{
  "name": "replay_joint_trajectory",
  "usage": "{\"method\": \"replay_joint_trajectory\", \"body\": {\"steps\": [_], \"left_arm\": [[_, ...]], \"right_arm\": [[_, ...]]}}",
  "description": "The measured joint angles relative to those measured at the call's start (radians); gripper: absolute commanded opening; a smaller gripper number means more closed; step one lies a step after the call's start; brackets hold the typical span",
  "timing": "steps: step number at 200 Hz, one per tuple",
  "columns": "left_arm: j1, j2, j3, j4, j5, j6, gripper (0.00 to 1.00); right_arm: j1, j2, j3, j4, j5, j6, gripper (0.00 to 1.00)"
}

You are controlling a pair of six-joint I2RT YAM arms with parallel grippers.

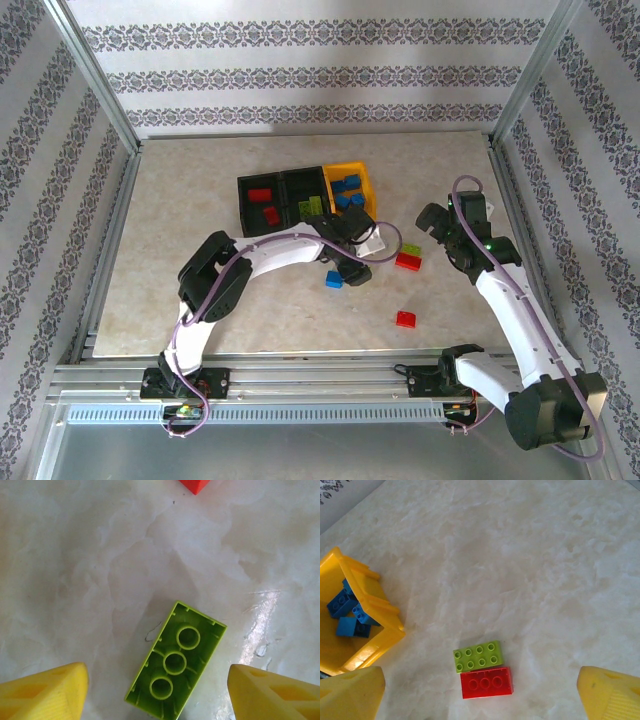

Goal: Sort the legos into containers by color
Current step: Pick up the lego from the center of the table.

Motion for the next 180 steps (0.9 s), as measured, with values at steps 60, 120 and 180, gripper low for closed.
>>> {"method": "replay_joint_trajectory", "body": {"steps": [60, 120, 180], "left_arm": [[-0.015, 0.085, 0.071, -0.053, -0.005, 0.003, 0.71], [-0.015, 0.147, 0.138, -0.094, -0.041, 0.010, 0.60], [-0.020, 0.153, 0.150, -0.111, -0.050, 0.017, 0.36]], "right_arm": [[0.000, -0.002, 0.000, -0.003, 0.000, 0.002, 0.98], [-0.006, -0.028, -0.002, -0.003, 0.001, 0.005, 0.98], [-0.006, -0.031, -0.015, -0.003, 0.000, 0.013, 0.98]]}}
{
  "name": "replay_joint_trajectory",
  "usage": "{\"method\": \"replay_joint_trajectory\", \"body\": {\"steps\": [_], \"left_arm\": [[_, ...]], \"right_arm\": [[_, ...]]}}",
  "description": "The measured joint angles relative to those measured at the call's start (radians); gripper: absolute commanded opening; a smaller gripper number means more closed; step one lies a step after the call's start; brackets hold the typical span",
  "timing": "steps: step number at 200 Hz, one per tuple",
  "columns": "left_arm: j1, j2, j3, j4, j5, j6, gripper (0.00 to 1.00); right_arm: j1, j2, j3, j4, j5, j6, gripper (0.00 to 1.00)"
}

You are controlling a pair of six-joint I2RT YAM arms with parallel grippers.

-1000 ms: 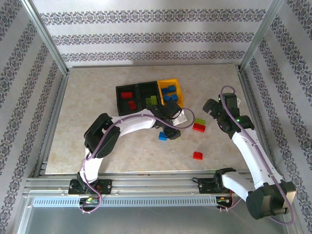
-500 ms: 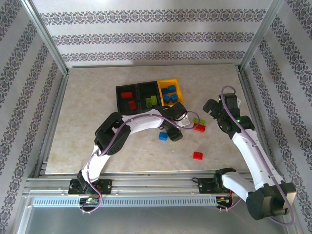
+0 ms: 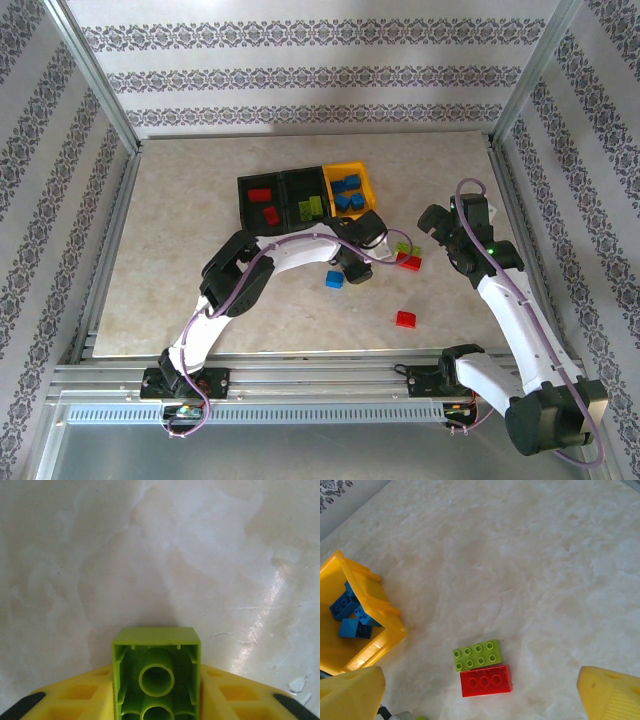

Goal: Sort the legos into containers by color
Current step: Pick up the lego from the center of the table, then place the lego in the container.

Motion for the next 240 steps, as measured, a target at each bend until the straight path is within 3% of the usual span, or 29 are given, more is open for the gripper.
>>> {"method": "replay_joint_trajectory", "body": {"steps": [36, 90, 166, 240], "left_arm": [[0.000, 0.000, 0.000, 0.000, 0.000, -0.001, 0.26], [0.000, -0.006, -0.004, 0.000, -0.002, -0.015, 0.19], [0.014, -0.186, -0.050, 0.034, -0.072, -0.131, 0.18], [0.204, -0.296, -0.102, 0.112, -0.109, -0.322, 0.17]], "right_arm": [[0.000, 0.001, 0.000, 0.000, 0.000, 0.011, 0.98], [0.000, 0.013, 0.000, 0.001, -0.001, 0.011, 0.99], [0.000, 0.015, -0.036, 0.008, -0.001, 0.011, 0.98], [0.000, 0.056, -0.042, 0.010, -0.002, 0.011, 0.98]]}}
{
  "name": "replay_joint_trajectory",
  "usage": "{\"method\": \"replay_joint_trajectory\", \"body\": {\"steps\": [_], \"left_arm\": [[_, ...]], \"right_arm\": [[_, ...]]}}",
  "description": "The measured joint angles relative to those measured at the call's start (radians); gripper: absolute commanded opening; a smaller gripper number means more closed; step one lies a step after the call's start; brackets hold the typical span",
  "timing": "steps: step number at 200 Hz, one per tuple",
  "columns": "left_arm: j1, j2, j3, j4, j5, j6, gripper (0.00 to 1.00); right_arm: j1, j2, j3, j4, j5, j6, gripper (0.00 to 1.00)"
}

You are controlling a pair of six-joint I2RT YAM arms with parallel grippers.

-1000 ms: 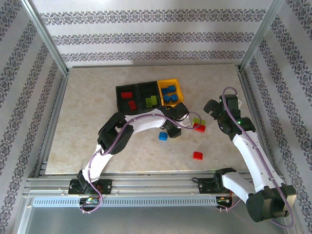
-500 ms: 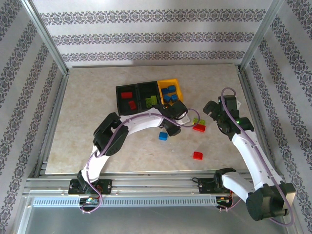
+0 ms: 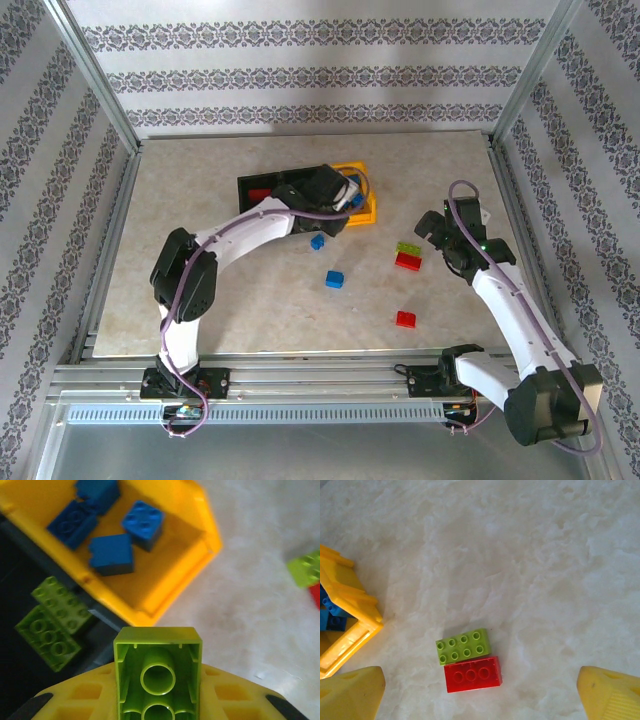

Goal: Sort the legos into containers by color
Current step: Place the lego in the container.

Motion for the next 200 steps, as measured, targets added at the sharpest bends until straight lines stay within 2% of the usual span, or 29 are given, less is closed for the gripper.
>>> {"method": "replay_joint_trajectory", "body": {"steps": [33, 73, 139, 166, 200], "left_arm": [[0.089, 0.021, 0.024, -0.001, 0.000, -0.064, 0.17], [0.150, 0.138, 0.176, -0.027, -0.008, -0.108, 0.17], [0.183, 0.354, 0.483, -0.159, -0.061, -0.126, 0.18], [0.190, 0.392, 0.517, -0.200, -0.074, -0.130, 0.19], [0.190, 0.412, 0.533, -0.230, -0.079, -0.143, 0.29]], "right_arm": [[0.000, 0.002, -0.008, -0.001, -0.002, 0.000, 0.98], [0.000, -0.004, -0.011, 0.000, -0.002, 0.000, 0.98], [0.000, -0.010, -0.037, 0.000, -0.002, 0.003, 0.98], [0.000, -0.004, -0.047, 0.002, -0.002, 0.003, 0.98], [0.003, 0.020, -0.062, 0.007, -0.002, 0.003, 0.98]]}}
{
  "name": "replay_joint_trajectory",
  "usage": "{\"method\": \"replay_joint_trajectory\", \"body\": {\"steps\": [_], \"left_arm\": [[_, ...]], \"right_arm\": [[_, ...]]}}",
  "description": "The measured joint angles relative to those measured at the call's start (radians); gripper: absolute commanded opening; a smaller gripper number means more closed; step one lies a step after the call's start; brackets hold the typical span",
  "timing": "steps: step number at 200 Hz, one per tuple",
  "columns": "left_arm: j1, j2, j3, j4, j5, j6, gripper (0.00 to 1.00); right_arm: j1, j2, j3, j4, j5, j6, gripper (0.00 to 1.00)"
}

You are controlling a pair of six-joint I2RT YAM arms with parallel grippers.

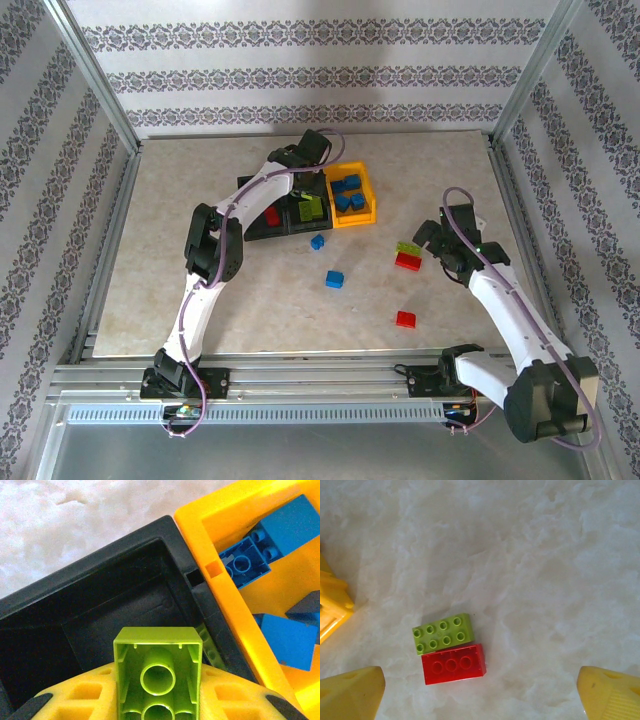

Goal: Sort the legos into containers by color
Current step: Place the lego in the container.

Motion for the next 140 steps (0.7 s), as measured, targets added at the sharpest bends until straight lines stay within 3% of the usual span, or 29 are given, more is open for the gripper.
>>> {"method": "replay_joint_trajectory", "body": {"steps": [59, 140], "left_arm": [[0.000, 0.008, 0.006, -0.008, 0.000, -0.016, 0.50], [0.000, -0.056, -0.063, -0.004, 0.008, -0.037, 0.57]], "right_arm": [[0.047, 0.064, -0.003, 0.004, 0.003, 0.000, 0.98], [0.120, 0.143, -0.003, 0.008, 0.016, 0.005, 0.98]]}}
